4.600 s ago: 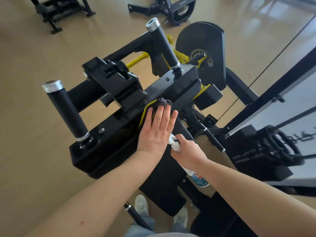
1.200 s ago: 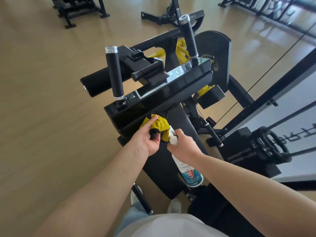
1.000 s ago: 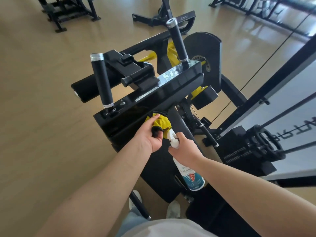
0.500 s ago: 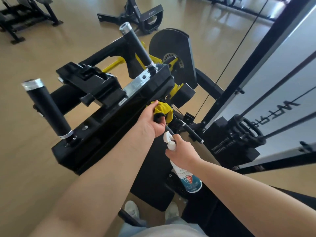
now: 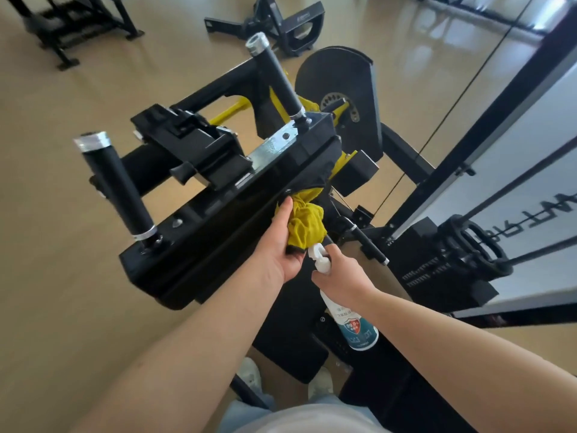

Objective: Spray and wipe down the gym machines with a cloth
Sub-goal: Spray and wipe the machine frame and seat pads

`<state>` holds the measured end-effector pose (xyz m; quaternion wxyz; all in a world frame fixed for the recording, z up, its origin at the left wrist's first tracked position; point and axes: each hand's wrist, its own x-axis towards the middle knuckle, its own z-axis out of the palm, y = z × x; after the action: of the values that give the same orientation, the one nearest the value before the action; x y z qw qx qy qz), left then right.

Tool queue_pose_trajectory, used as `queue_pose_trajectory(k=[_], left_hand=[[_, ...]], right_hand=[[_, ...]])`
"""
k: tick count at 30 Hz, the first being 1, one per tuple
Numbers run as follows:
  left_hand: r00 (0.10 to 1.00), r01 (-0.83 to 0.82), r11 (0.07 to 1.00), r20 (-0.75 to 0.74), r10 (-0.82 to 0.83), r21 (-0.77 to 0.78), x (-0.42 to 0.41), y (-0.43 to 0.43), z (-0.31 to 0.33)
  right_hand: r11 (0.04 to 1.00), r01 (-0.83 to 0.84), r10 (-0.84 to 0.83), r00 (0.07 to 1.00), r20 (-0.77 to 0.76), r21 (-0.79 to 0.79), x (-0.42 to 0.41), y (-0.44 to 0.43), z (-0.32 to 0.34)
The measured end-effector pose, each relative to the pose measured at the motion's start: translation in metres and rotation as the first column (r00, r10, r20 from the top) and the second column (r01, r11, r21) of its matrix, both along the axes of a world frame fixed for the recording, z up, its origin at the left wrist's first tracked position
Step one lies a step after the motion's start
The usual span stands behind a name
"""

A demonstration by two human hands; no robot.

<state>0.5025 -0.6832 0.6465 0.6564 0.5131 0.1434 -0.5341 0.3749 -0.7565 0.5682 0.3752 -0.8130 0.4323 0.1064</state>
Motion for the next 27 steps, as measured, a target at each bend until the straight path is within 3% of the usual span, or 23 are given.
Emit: queue_pose_trajectory(k=[6,15,21,27], left_hand=[[0.997,-0.040,0.998,0.063,0.038,0.038,-0.009,0.058,-0.008],[0.970,-0.243,0.970,0.001,0.243,0.007,-0.019,0.140,-0.025],[0.853,-0.506,0.862,-0.177,0.492,-0.043,-0.026,0.185,-0.053],[0.728,-0.676,0.722,-0.277,0.627,-0.144,-0.010,0.207,-0.059]], right_hand=[[0.994,-0.106,0.106,0.994,0.004,0.003,0.018,0.023,-0.001],[0.971,-0.240,0.240,0.971,-0.005,0.003,0.031,0.061,-0.002],[0.966,-0.256,0.256,0.967,0.003,0.017,0.041,0.084,-0.001],[0.964,-0.264,0.265,0.964,-0.007,0.037,0.044,0.097,0.000]])
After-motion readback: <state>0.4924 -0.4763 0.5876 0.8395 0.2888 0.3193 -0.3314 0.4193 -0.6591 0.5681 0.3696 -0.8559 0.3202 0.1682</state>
